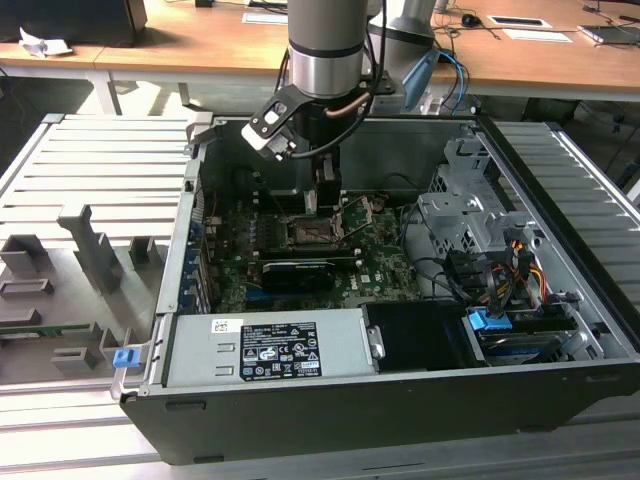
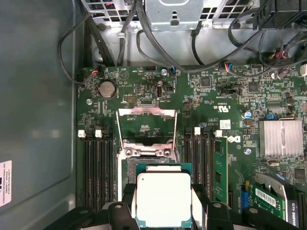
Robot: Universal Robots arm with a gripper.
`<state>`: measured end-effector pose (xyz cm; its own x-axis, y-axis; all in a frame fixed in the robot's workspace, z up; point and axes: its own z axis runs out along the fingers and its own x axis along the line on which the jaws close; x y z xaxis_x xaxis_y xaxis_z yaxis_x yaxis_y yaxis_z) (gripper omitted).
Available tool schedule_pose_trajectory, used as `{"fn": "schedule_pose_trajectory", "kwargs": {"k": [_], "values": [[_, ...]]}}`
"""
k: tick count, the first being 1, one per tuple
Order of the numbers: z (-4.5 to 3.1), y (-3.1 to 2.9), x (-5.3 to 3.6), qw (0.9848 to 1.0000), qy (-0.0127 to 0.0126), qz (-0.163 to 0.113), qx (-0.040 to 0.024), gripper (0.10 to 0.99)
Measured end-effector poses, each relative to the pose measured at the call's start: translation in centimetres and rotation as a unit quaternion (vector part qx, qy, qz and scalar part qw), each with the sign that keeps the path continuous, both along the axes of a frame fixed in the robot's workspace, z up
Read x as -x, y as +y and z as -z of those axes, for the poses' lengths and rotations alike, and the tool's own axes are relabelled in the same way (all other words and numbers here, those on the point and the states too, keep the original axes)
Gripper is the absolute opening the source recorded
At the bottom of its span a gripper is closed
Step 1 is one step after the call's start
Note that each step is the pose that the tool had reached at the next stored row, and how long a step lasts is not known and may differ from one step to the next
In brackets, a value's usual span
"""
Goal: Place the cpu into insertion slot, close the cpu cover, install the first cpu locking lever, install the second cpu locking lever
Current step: 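Place the cpu into insertion slot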
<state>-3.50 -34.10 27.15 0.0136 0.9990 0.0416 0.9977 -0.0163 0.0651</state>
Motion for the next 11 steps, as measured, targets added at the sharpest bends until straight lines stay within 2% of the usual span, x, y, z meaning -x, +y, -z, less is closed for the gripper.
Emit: {"fn": "schedule_pose_trajectory", "kwargs": {"k": [11], "values": [[0.36,0.04,0.03,0.9999,0.0000,0.014,0.0000,0.541]]}}
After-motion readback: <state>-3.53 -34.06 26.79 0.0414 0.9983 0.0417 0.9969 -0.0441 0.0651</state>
